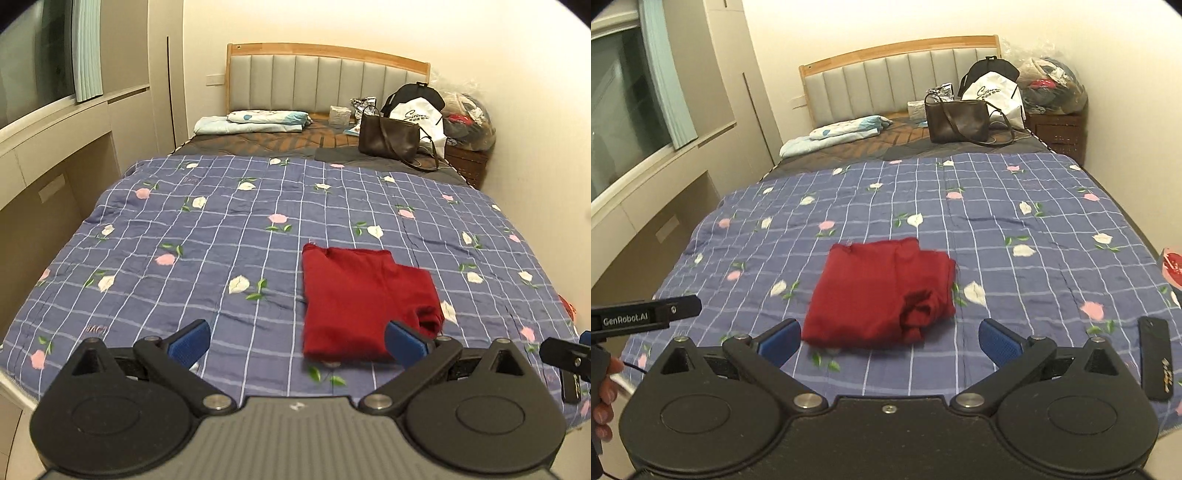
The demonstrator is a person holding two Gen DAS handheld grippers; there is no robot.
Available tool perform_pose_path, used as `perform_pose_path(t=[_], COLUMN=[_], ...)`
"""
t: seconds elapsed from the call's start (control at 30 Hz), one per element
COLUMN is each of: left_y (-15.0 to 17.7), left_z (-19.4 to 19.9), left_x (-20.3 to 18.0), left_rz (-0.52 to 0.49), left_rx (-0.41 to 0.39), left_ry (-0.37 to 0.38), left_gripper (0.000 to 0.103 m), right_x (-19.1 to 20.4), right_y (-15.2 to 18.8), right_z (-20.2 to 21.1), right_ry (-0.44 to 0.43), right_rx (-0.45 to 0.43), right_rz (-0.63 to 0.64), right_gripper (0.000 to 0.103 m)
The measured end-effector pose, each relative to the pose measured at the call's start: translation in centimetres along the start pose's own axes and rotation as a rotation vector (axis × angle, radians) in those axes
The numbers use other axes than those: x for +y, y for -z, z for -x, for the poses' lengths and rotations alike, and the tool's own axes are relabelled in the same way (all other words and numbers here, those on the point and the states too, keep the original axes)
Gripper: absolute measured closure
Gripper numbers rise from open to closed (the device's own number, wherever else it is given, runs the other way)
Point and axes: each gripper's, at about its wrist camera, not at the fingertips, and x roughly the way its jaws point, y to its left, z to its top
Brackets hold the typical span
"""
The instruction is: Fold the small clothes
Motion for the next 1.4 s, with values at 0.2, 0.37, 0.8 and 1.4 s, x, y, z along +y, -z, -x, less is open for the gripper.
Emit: perform_pose_path(t=[0.2, 0.37, 0.8, 1.4], left_y=[3.2, 5.5, 9.0, 9.0], left_z=[3.0, 4.7, 6.9, 7.5], left_x=[0.3, 0.4, -0.5, 0.7], left_rz=[-0.021, -0.01, -0.024, -0.013], left_rx=[-0.006, 0.013, 0.083, 0.071], left_ry=[0.012, 0.015, -0.014, -0.039], left_gripper=[0.0, 0.0, 0.0, 0.0], right_x=[0.3, -0.5, -1.4, -0.9], right_y=[2.6, 3.5, 5.0, 5.0], right_z=[2.8, 3.5, 3.0, 2.6], right_ry=[-0.006, -0.021, -0.088, -0.097], right_rx=[0.031, 0.074, 0.203, 0.206], right_rz=[0.032, 0.058, 0.101, 0.089], right_gripper=[0.001, 0.001, 0.001, 0.001])
